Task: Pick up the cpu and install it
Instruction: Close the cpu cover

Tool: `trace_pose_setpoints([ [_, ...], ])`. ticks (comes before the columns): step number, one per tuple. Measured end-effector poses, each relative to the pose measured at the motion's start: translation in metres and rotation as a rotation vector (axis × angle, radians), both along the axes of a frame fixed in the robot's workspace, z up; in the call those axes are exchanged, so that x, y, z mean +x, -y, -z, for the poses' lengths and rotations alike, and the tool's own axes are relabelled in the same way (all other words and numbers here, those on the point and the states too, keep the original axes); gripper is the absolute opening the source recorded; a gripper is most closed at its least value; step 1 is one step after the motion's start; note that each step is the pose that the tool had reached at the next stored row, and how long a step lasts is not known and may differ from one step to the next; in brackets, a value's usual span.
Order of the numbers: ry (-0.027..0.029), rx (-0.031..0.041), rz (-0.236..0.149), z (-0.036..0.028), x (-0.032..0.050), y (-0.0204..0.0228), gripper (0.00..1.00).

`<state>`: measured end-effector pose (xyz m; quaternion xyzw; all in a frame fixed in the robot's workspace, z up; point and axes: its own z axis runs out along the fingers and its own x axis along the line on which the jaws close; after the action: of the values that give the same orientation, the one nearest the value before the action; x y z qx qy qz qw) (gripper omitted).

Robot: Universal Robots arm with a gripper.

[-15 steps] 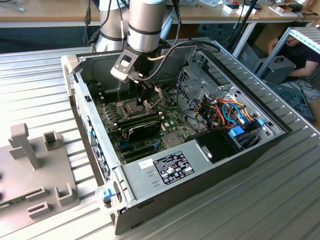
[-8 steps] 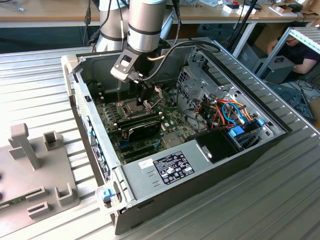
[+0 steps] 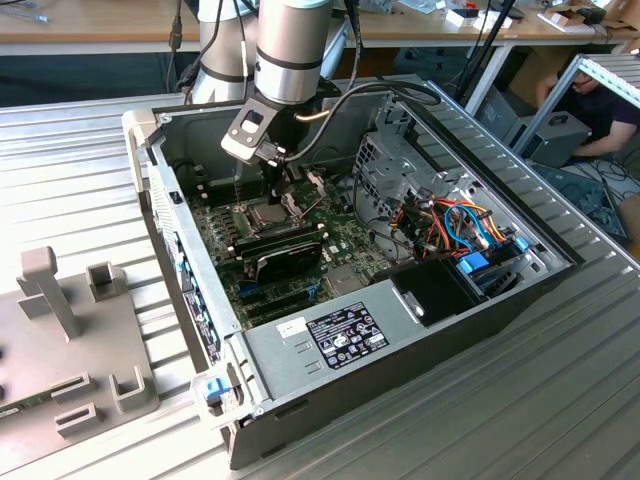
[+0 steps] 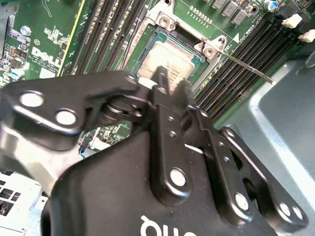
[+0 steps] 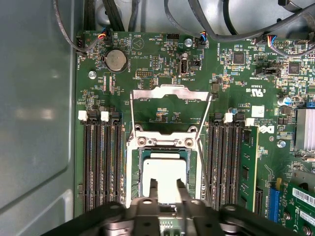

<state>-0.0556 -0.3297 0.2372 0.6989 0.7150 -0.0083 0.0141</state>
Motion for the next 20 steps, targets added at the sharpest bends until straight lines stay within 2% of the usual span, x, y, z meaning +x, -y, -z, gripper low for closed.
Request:
trace_pose_setpoints([
  [3, 0.0000, 0.0000, 0.000, 0.0000, 0.0000, 0.0000, 0.11],
  [14, 0.0000, 0.0000, 0.000, -0.0003, 0.0000, 0.0000, 0.11],
  [20, 0.0000, 0.0000, 0.000, -0.0037, 0.0000, 0.0000, 0.11],
])
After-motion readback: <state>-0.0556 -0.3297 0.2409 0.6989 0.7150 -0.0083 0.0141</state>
